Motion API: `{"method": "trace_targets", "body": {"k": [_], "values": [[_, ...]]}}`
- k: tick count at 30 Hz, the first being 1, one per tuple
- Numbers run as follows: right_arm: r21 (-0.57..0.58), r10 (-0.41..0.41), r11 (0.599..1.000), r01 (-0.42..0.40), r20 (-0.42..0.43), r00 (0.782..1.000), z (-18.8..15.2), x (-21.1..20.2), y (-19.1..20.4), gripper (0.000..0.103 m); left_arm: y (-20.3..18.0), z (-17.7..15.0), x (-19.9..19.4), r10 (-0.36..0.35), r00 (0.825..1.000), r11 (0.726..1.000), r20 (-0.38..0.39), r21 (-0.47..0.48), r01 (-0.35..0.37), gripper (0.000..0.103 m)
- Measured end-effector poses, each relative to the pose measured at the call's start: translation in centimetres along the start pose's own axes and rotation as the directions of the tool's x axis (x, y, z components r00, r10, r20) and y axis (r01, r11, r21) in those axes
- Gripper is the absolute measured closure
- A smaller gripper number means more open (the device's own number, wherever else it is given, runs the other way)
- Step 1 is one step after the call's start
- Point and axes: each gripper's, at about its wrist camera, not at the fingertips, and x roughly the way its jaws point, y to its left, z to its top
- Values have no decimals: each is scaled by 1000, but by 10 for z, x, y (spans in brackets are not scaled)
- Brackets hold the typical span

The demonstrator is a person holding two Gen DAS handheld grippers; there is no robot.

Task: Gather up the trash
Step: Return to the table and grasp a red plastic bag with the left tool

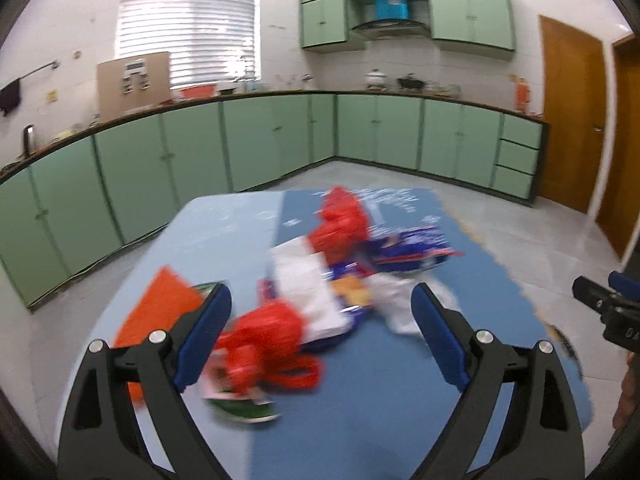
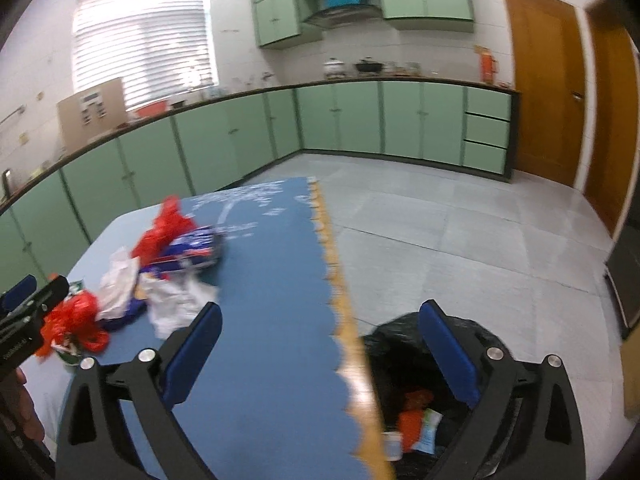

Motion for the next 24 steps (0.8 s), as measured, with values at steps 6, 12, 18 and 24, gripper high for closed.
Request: {"method": "trace_targets", "body": {"k": [6, 12, 18, 24], "values": [[-65, 45, 997, -46, -10, 999, -8, 15, 49, 6, 28, -10, 11, 14, 999, 1000, -37, -24, -15, 15], [-103, 39, 994, -41, -24, 999, -8, 22, 64, 6, 37, -22, 28, 5, 998, 998, -69, -55, -8, 15], [-118, 27, 993, -32, -38, 999, -8, 29, 72, 6, 42, -20, 37, -12, 997, 998, -71, -70, 7, 23], [-130, 28, 991, -34, -47, 999, -8, 34, 77, 7, 38, -21, 41, -28, 997, 999, -78, -49, 24, 51]]}}
